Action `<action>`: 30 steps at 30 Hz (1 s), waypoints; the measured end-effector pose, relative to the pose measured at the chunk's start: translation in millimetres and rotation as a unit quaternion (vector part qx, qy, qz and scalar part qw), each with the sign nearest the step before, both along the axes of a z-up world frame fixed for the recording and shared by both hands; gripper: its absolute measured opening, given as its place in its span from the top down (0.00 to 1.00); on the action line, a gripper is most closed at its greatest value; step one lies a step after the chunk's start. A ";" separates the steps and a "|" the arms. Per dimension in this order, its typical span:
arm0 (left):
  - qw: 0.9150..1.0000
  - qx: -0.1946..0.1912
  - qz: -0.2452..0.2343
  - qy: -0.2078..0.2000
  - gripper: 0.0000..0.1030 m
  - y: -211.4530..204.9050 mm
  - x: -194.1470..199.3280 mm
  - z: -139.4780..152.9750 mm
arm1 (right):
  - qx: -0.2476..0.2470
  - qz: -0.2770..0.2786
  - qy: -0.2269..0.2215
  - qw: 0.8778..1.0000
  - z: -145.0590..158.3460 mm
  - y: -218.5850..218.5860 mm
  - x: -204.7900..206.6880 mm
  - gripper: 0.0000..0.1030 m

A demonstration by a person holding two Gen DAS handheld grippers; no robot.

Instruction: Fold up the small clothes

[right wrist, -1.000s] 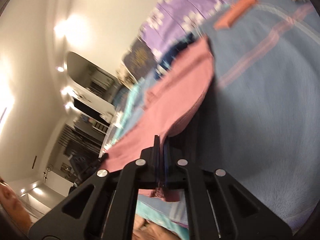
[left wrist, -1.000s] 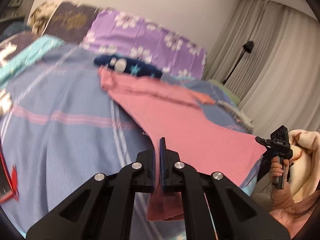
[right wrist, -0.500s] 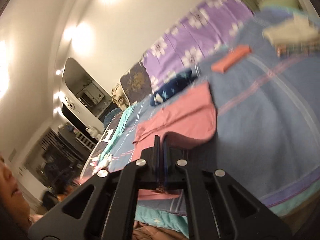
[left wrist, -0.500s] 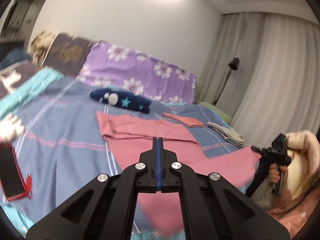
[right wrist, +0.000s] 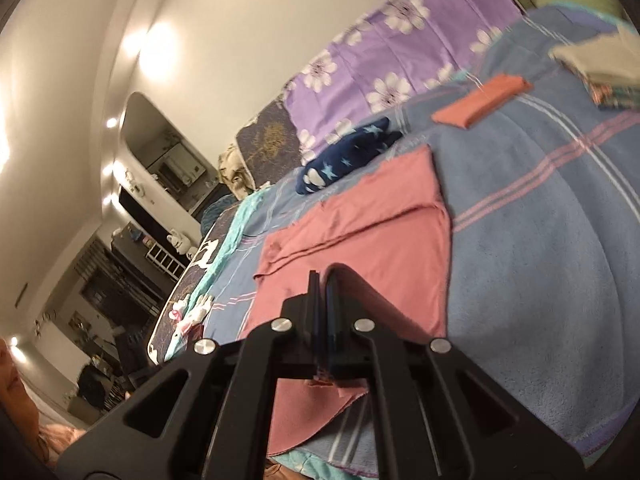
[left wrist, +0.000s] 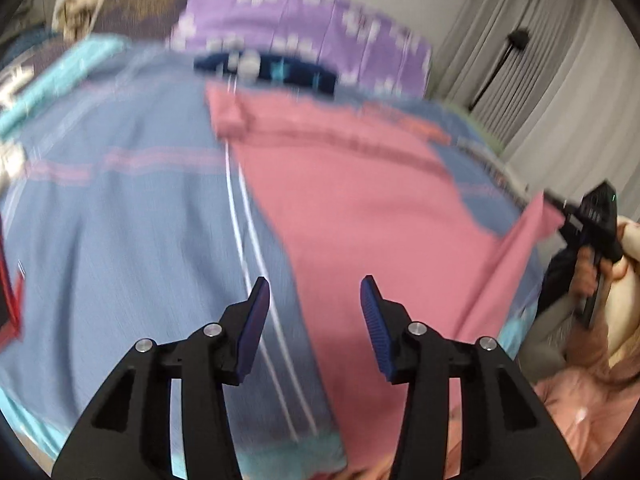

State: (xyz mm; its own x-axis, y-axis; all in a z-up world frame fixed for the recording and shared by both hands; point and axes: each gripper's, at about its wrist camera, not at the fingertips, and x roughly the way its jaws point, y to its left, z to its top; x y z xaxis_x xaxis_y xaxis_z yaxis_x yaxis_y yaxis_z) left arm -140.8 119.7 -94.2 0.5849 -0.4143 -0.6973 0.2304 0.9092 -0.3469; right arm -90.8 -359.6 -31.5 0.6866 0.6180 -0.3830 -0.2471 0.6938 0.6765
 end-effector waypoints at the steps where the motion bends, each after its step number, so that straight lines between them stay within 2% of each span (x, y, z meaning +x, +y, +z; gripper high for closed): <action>1: 1.000 -0.004 -0.004 0.019 0.53 -0.4 -0.7 -8.5 | 0.003 -0.002 0.008 1.000 -4.0 -0.8 3.3 0.97; 3: 0.999 -0.012 -0.017 0.043 0.53 -2.2 -8.7 -23.0 | 0.004 -0.002 0.013 1.000 -8.2 -0.6 7.2 0.97; 5: 0.999 -0.016 -0.033 0.036 0.53 -5.0 -18.2 -24.8 | 0.002 -0.001 0.013 1.000 -10.9 0.9 9.8 0.97; 7: 0.997 -0.033 -0.052 0.045 0.53 -8.9 -24.3 -26.5 | 0.001 0.000 0.016 1.000 -12.4 2.1 12.4 0.97; 10: 0.995 -0.014 -0.076 0.056 0.54 -18.4 -34.1 -29.8 | -0.003 -0.002 0.017 1.000 -12.6 3.8 11.0 0.97; 12: 0.994 -0.018 -0.089 0.063 0.57 -20.6 -43.4 -27.5 | -0.008 -0.004 0.010 1.000 -10.8 3.5 7.0 0.97; 13: 0.993 -0.022 -0.091 0.069 0.60 -22.5 -45.8 -28.5 | -0.009 -0.005 0.006 1.000 -10.1 2.7 3.9 0.96; 14: 0.993 -0.020 -0.090 0.073 0.73 -22.3 -49.1 -29.7 | -0.008 -0.007 0.005 1.000 -10.1 1.5 1.5 0.96; 15: 0.994 -0.011 -0.083 0.074 0.98 -23.6 -48.3 -30.6 | -0.007 -0.008 0.004 1.000 -10.2 1.1 1.6 0.96; 16: 0.994 -0.012 -0.079 0.075 0.97 -23.9 -46.1 -31.1 | -0.003 -0.009 0.006 1.000 -11.3 -0.1 1.5 0.96; 19: 0.997 -0.016 -0.073 0.028 0.97 -32.7 -37.1 -13.2 | 0.004 -0.010 0.010 1.000 -10.9 0.2 5.1 0.96; 21: 0.997 -0.016 -0.066 -0.043 0.97 -35.6 -30.4 18.9 | 0.001 -0.008 0.003 1.000 -4.7 2.1 6.6 0.96; 22: 0.996 -0.023 -0.060 -0.065 0.97 -33.3 -25.4 29.9 | 0.001 -0.008 -0.002 1.000 -1.3 2.8 6.5 0.96; 24: 0.990 -0.057 -0.046 -0.118 0.97 -19.8 -16.1 61.0 | 0.000 -0.010 -0.017 1.000 8.3 3.4 7.9 0.96; 27: 0.981 -0.079 -0.007 -0.179 0.97 -2.2 2.2 96.4 | 0.001 -0.020 -0.038 0.999 23.3 0.7 14.6 0.96; 30: 0.975 -0.088 0.018 -0.204 0.97 3.5 31.9 118.0 | -0.005 -0.027 -0.054 0.998 37.2 0.9 28.3 0.96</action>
